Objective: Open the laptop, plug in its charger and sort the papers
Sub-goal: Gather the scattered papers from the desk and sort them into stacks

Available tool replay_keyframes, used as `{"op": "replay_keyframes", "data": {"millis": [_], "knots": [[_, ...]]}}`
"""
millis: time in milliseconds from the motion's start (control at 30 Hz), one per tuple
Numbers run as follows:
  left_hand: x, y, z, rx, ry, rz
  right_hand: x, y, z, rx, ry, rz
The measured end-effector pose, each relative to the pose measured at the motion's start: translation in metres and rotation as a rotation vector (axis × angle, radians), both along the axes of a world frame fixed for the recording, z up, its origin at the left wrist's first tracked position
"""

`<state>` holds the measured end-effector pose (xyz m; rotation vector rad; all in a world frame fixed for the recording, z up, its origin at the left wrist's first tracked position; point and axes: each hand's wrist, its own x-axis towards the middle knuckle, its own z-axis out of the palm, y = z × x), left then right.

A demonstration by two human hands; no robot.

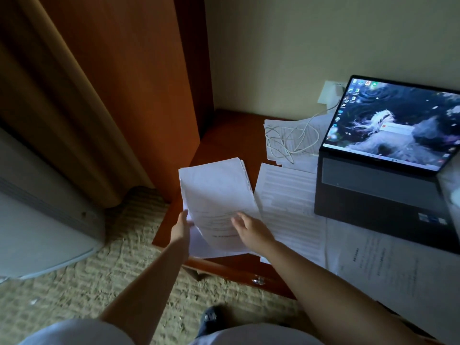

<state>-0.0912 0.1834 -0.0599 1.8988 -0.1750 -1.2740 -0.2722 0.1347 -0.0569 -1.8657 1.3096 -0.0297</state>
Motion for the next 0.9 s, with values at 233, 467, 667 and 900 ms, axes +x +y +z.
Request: {"op": "replay_keyframes", "data": {"millis": [233,467,667,900], "knots": [[0.005,0.004,-0.001,0.141,-0.465,-0.075,-0.035,-0.002,-0.01,-0.319,0.091,-0.263],[0.019,0.02,0.005,0.159,-0.594,-0.148,-0.046,0.008,-0.014,-0.199,0.513,0.236],[0.015,0.032,0.01,0.121,-0.628,-0.196,-0.032,0.02,-0.013,-0.288,0.604,0.264],[0.016,0.037,0.006,0.107,-0.595,-0.16,-0.029,0.017,0.001,-0.342,0.11,-0.476]]}}
